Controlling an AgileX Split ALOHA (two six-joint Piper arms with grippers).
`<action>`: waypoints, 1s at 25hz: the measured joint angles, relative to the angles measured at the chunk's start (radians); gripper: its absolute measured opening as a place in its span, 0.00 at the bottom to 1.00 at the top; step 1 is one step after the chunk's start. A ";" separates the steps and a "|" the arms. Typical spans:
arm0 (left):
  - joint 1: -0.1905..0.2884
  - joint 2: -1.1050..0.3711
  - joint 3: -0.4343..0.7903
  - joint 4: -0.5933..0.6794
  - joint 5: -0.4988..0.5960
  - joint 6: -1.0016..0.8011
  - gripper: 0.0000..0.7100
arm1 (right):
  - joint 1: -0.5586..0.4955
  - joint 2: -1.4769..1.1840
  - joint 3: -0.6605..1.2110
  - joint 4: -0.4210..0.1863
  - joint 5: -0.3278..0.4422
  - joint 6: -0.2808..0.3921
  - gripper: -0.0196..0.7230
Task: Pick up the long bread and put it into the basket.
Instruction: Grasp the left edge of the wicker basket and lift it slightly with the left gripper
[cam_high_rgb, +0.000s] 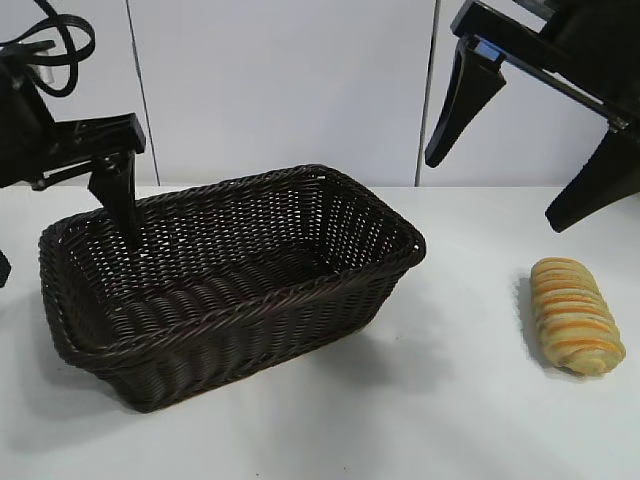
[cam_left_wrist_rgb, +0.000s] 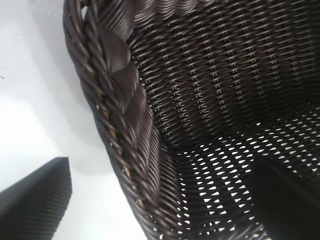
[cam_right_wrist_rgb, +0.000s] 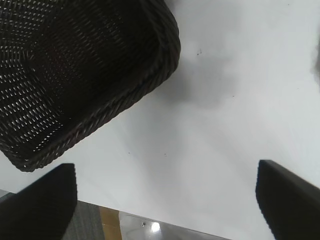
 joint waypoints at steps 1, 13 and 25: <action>0.000 0.004 0.000 0.000 0.000 0.000 0.98 | 0.000 0.000 0.000 -0.010 0.000 0.000 0.96; 0.000 0.039 0.000 -0.026 -0.007 0.000 0.97 | 0.000 0.000 0.000 -0.052 0.001 0.000 0.96; 0.000 0.094 0.000 -0.034 -0.033 0.000 0.94 | 0.000 0.000 0.000 -0.053 0.015 0.000 0.96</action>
